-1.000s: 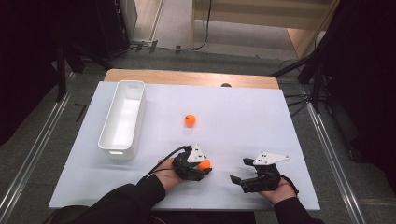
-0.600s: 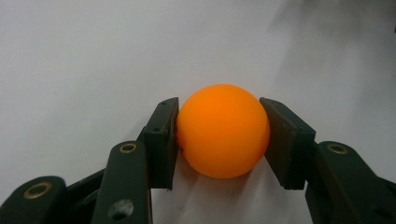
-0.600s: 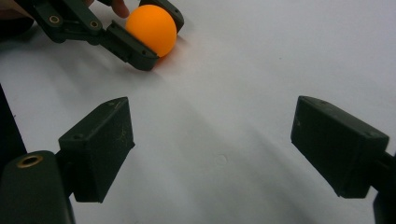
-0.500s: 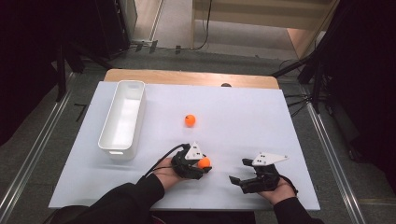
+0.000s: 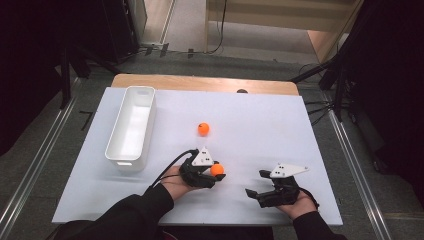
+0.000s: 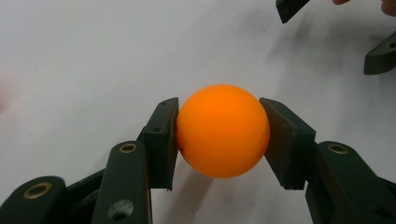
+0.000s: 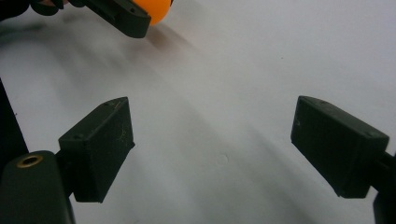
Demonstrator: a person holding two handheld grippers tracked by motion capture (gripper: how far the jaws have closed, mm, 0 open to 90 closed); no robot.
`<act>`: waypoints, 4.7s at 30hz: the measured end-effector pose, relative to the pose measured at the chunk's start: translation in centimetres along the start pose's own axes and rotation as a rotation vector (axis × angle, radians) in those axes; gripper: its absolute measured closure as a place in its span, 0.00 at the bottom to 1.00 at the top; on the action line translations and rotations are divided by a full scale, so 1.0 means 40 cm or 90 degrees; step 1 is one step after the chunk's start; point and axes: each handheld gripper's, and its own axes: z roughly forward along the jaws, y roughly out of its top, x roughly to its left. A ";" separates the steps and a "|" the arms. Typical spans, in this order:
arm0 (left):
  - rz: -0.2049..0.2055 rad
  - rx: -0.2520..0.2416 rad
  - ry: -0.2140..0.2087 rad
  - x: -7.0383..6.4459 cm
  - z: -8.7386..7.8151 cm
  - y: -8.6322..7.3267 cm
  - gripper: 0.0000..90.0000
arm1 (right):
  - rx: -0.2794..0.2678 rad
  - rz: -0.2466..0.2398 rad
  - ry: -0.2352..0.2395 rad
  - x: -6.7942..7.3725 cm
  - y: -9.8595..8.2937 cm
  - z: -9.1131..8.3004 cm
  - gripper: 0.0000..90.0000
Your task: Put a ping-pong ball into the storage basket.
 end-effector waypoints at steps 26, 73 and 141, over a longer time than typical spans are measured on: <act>-0.004 -0.009 0.004 0.000 -0.055 0.037 0.56 | 0.005 -0.004 0.004 0.002 -0.001 0.001 0.13; -0.055 -0.001 0.023 0.056 -0.180 0.094 0.56 | 0.002 0.002 0.007 0.002 -0.001 0.004 0.13; -0.122 0.008 0.148 0.188 -0.279 0.076 0.56 | 0.001 -0.007 0.011 0.004 -0.001 0.006 0.13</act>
